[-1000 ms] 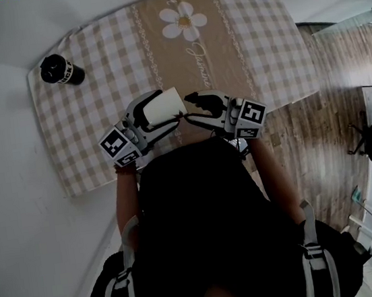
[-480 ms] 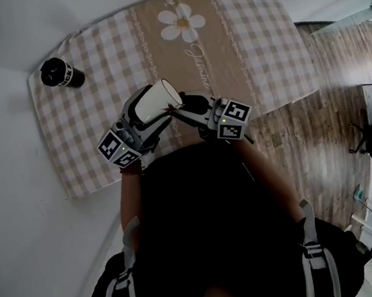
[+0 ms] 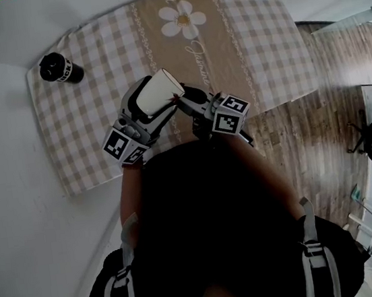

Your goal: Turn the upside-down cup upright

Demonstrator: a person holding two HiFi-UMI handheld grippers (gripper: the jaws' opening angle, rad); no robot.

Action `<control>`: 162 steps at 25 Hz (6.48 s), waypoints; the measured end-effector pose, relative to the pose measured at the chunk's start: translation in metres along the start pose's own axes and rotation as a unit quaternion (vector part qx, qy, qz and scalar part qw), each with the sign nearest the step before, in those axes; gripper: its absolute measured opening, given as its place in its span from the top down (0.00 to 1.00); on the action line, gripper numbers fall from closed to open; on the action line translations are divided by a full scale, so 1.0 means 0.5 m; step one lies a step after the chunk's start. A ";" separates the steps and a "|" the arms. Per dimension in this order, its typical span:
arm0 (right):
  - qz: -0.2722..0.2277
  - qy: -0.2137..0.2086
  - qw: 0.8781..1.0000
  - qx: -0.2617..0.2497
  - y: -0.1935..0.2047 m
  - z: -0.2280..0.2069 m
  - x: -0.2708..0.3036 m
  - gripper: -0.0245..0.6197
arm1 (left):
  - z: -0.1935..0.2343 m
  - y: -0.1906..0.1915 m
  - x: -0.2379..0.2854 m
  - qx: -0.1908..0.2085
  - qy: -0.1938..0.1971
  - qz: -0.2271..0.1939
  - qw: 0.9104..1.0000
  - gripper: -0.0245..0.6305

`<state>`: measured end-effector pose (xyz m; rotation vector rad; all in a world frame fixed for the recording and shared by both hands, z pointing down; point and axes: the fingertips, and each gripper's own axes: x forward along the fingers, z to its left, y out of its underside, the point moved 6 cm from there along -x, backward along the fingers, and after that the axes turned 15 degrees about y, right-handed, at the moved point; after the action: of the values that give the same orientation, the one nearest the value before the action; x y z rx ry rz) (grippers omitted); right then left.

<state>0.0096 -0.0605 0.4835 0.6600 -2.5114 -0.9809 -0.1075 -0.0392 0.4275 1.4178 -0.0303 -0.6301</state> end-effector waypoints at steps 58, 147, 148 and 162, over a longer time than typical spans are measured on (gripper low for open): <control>-0.062 0.164 0.846 -0.503 -0.065 0.097 -0.008 0.89 | -0.025 0.056 -0.056 0.007 0.013 0.120 0.993 0.39; 0.016 0.121 0.884 -0.451 -0.023 -0.101 -0.040 0.74 | -0.004 0.108 -0.042 -0.007 -0.049 0.153 0.987 0.68; -0.004 0.120 0.889 -0.441 -0.038 -0.090 -0.046 0.74 | -0.005 0.104 -0.038 0.007 -0.053 0.156 0.986 0.74; -0.200 0.221 0.892 -0.339 -0.162 0.022 -0.121 0.95 | 0.002 0.023 0.018 0.129 -0.180 0.156 0.963 0.98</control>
<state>0.0778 -0.0744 0.4092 1.0313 -1.5125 -1.5321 -0.0960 -0.0435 0.4350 1.4889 -0.6327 -0.6274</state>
